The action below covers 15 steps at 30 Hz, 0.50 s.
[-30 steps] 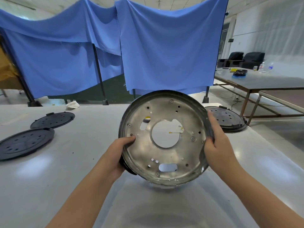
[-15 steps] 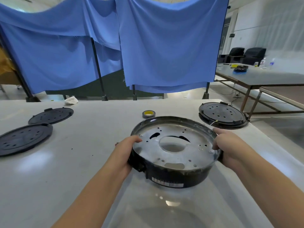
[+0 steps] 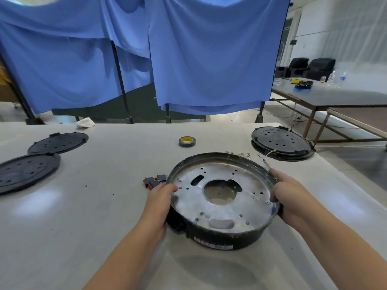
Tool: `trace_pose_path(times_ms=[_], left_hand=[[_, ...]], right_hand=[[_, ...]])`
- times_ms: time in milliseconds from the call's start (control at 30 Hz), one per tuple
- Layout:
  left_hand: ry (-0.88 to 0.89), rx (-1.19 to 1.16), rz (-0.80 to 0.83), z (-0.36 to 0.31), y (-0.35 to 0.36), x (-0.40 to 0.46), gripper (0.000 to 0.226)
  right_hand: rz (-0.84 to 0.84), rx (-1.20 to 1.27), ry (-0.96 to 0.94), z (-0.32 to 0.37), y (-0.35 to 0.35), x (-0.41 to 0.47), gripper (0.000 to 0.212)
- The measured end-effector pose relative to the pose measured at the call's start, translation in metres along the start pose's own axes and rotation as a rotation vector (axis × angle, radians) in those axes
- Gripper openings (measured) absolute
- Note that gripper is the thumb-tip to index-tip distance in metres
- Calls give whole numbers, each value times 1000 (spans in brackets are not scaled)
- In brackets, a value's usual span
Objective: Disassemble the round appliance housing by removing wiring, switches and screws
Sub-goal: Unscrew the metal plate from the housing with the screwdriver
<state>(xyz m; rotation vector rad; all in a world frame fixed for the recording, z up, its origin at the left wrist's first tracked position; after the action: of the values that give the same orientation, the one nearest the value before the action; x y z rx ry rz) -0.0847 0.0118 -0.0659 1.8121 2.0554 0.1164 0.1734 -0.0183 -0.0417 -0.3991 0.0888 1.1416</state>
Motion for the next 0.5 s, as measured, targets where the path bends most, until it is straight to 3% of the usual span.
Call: trace_pose_path(times_ms=[133, 233, 367, 500], left_hand=[[43, 34, 29, -2, -1, 0, 21], [88, 44, 73, -5, -1, -2, 19], [135, 31, 107, -5, 0, -4, 24], [131, 6, 131, -4, 1, -5, 33]], right_hand=[[-14, -71, -34, -3, 0, -1, 75], [-32, -319, -162, -1, -8, 0, 54], [-244, -562, -327, 1, -32, 8, 22], [-382, -887, -293, -11, -46, 23, 25]])
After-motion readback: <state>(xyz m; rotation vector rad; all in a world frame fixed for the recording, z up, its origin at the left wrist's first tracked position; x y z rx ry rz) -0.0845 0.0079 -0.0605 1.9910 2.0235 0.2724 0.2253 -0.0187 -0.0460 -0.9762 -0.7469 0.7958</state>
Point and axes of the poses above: each hand's wrist, its own x-axis towards the middle knuckle, its own y-axis out of the palm, z = x × y, the point moved 2 cm from there along x, towards the middle knuckle, and after that the axes turned 10 degrees about -x, right-handed, at the moved point
